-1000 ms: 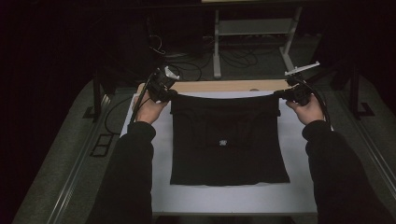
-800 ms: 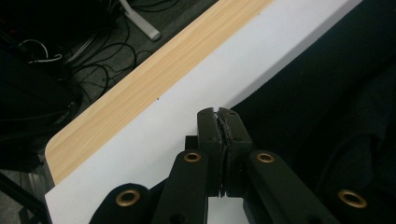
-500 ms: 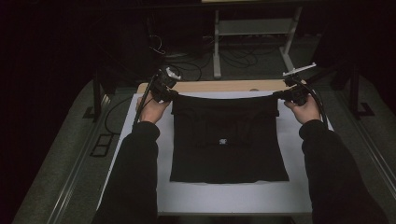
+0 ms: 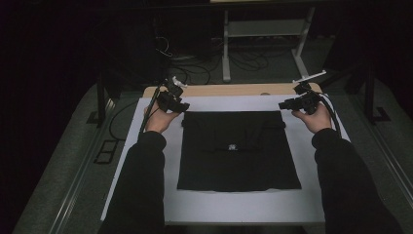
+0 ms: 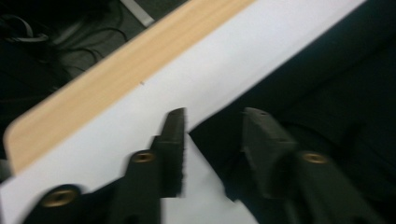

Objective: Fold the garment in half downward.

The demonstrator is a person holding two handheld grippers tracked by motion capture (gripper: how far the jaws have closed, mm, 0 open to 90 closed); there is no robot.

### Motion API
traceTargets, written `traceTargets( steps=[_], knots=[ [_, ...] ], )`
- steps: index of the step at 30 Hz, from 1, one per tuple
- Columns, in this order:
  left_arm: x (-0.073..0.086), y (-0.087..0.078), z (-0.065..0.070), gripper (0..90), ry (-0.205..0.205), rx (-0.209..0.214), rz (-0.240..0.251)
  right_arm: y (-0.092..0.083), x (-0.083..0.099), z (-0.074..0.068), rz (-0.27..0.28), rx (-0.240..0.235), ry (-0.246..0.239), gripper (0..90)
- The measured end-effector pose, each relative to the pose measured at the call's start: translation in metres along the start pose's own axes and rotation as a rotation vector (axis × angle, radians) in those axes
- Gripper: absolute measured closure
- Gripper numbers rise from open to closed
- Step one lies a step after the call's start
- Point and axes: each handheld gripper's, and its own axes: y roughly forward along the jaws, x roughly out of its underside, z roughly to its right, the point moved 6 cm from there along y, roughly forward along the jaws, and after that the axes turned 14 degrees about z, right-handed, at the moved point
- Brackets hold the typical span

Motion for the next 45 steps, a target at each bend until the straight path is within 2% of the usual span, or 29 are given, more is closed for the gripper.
traceTargets(
  steps=[3,7,9,11,13,14,16,18,23,27,34,35,41,45],
  knots=[
    [0.002,-0.003,0.000,40.2,-0.052,0.016,0.034,-0.003,0.001,-0.001,0.003,-0.013,0.025,49.4],
    [0.003,-0.009,0.000,24.0,-0.091,0.060,0.068,-0.008,-0.002,-0.002,0.015,0.005,0.015,35.4],
    [0.003,-0.011,0.001,12.5,-0.105,0.076,0.083,-0.011,-0.004,-0.003,0.029,0.013,0.024,25.9],
    [0.002,-0.014,0.001,8.4,-0.122,0.106,0.092,-0.013,-0.006,-0.003,0.042,0.021,0.021,14.3],
    [0.001,-0.015,0.002,0.0,-0.136,0.112,0.105,-0.015,-0.008,-0.006,0.053,0.009,0.026,6.1],
    [0.000,-0.017,0.003,0.0,-0.145,0.121,0.118,-0.015,-0.008,-0.007,0.053,0.011,0.030,0.0],
    [-0.002,-0.020,0.005,0.0,-0.163,0.136,0.160,-0.017,-0.010,-0.010,0.062,0.012,0.026,0.0],
    [-0.003,-0.022,0.008,0.0,-0.177,0.132,0.192,-0.020,-0.011,-0.013,0.072,-0.003,0.027,0.0],
    [-0.003,-0.025,0.015,0.0,-0.155,0.149,0.199,-0.024,-0.010,-0.021,0.079,-0.032,0.020,0.0],
    [-0.002,-0.026,0.020,0.0,-0.176,0.169,0.206,-0.026,-0.009,-0.027,0.082,-0.052,0.015,0.0],
    [-0.003,-0.031,0.027,0.0,-0.174,0.189,0.231,-0.027,-0.007,-0.040,0.082,-0.083,-0.002,0.0],
    [-0.003,-0.031,0.029,0.0,-0.188,0.190,0.243,-0.027,-0.008,-0.042,0.084,-0.086,-0.003,0.0],
    [-0.004,-0.032,0.040,0.0,-0.193,0.217,0.285,-0.028,-0.009,-0.055,0.091,-0.120,-0.015,0.0],
    [-0.004,-0.030,0.047,0.0,-0.194,0.239,0.289,-0.025,-0.007,-0.064,0.085,-0.143,-0.029,0.0]
  ],
)
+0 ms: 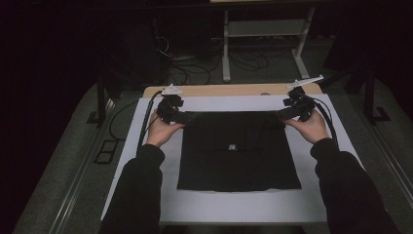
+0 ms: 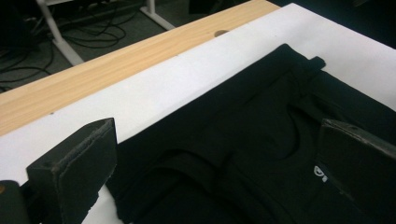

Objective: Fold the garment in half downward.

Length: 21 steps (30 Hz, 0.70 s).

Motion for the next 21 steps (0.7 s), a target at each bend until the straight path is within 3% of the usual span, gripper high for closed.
traceTargets(
  steps=[13,17,21],
  knots=[
    [0.006,0.005,0.001,0.0,0.002,0.013,-0.014,0.014,0.011,-0.014,-0.037,-0.045,-0.009,0.0],
    [0.010,0.008,0.001,0.0,-0.019,0.007,-0.012,0.018,0.016,-0.016,-0.045,-0.054,-0.005,0.0],
    [0.017,0.013,-0.001,0.0,-0.032,0.010,-0.041,0.022,0.020,-0.017,-0.056,-0.060,-0.002,0.0]
  ],
)
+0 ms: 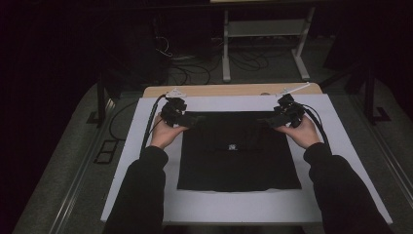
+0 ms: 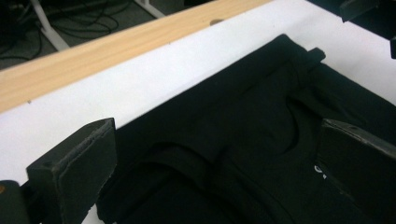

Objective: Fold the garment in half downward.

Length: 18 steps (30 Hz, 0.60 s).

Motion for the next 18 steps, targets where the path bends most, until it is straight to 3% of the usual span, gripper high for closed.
traceTargets(
  steps=[10,18],
  knots=[
    [0.014,0.015,-0.002,0.0,-0.006,0.022,-0.052,0.015,0.008,-0.004,-0.025,-0.021,-0.003,0.2],
    [0.028,0.027,0.002,0.0,0.003,0.078,-0.083,0.026,0.017,-0.005,-0.050,-0.064,-0.004,9.2]
  ],
)
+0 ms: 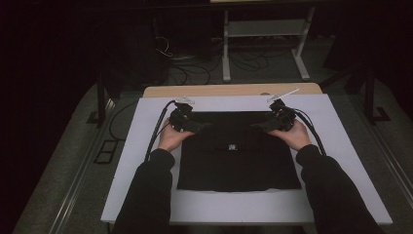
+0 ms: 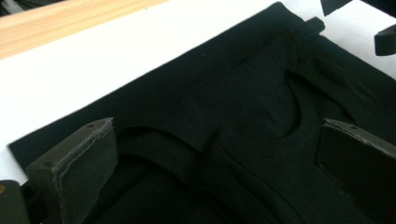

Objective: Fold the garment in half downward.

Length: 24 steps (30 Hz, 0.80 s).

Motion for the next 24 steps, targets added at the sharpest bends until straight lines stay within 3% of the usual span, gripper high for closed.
traceTargets(
  steps=[5,9,11,15,18,24],
  knots=[
    [0.006,0.005,-0.001,1.6,-0.010,0.008,-0.011,0.003,0.003,0.001,-0.005,-0.013,0.001,14.8],
    [0.010,0.006,0.001,13.6,-0.018,0.046,-0.019,0.005,0.005,0.002,-0.008,-0.029,-0.003,24.9],
    [0.013,0.007,0.002,15.1,-0.017,0.059,-0.035,0.007,0.007,0.001,-0.006,-0.048,0.005,30.4],
    [0.017,0.010,0.003,24.3,-0.049,0.095,-0.042,0.010,0.012,0.003,-0.013,-0.050,0.006,39.7],
    [0.018,0.010,0.001,32.8,-0.039,0.076,-0.045,0.012,0.016,0.004,-0.025,-0.053,0.013,43.4],
    [0.022,0.012,-0.005,47.5,-0.070,0.057,-0.044,0.015,0.020,0.005,-0.036,-0.051,0.007,51.6]
  ],
)
